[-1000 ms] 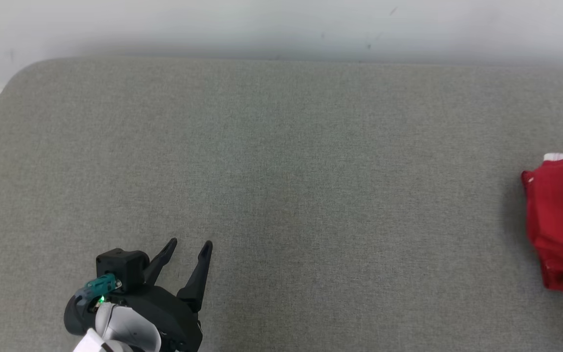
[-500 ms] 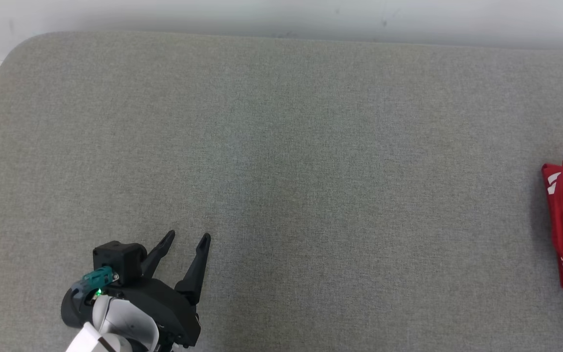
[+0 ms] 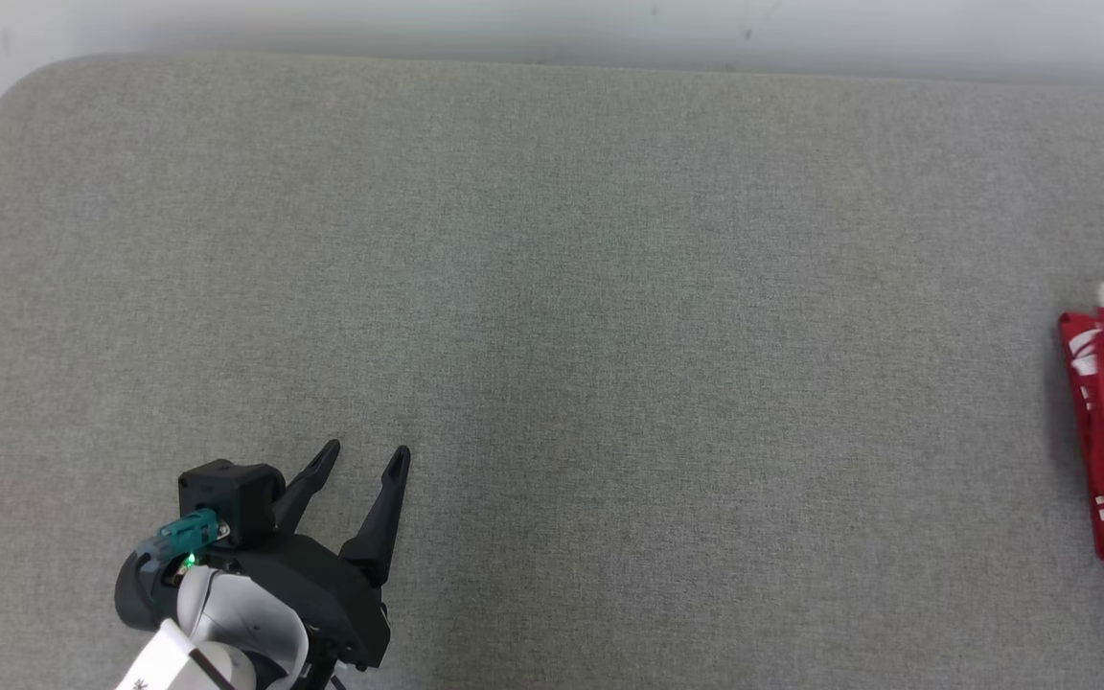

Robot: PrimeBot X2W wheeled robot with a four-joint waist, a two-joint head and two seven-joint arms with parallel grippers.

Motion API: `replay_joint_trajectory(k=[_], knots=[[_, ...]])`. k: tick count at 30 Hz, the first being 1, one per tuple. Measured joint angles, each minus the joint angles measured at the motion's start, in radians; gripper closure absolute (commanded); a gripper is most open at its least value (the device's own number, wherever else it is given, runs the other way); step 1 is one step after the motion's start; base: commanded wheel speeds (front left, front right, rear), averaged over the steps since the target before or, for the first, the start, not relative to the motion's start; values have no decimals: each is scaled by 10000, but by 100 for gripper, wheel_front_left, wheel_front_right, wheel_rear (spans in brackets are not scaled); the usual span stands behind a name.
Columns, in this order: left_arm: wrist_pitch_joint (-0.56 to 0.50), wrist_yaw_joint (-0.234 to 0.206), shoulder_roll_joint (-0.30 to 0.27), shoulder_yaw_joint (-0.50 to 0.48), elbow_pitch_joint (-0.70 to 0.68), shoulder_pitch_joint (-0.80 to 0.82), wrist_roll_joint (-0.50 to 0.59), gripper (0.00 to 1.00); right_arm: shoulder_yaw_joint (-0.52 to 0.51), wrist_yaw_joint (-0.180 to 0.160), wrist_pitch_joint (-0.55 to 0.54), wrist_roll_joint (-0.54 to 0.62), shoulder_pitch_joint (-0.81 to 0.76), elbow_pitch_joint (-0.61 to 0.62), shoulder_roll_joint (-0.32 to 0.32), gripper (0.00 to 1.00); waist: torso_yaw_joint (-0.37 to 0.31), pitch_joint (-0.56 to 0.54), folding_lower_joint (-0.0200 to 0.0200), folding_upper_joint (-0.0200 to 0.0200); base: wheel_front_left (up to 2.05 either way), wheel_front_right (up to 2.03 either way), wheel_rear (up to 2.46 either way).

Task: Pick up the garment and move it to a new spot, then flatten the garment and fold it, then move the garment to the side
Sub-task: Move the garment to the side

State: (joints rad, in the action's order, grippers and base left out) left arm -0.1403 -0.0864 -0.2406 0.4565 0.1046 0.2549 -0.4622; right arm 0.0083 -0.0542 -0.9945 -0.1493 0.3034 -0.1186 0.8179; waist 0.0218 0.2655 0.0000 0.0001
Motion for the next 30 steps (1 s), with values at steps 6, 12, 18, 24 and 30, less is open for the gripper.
replay_joint_trajectory(k=[6, 12, 18, 24, 30], knots=[[-2, 77, 4, 17, 13, 59, 0, 0, 263, 0, 752, 121, 354, -107, -196, 0, -34, 31, 0, 0, 0, 0, 0], [4, 75, 67, 19, 69, 198, 0, 0, 284, -75, 2013, 242, 364, -84, -571, 0, 14, -5, 0, 0, 0, 0, 0], [439, 0, 136, -261, 86, 229, 42, 0, -291, -161, 4121, -1195, 755, 320, -2127, 0, 89, -185, 0, 0, 0, 0, 0], [1413, -102, 171, -780, 115, 407, 150, 0, -564, 199, 6410, -2869, 488, 719, -3816, 0, 98, -618, 0, -2, 0, 0, 0], [2073, -102, 188, -1083, 401, 368, 82, 0, -324, 646, 7666, -3365, -302, 642, -4679, 0, 51, -1138, -2, -1, 0, 0, 0]])
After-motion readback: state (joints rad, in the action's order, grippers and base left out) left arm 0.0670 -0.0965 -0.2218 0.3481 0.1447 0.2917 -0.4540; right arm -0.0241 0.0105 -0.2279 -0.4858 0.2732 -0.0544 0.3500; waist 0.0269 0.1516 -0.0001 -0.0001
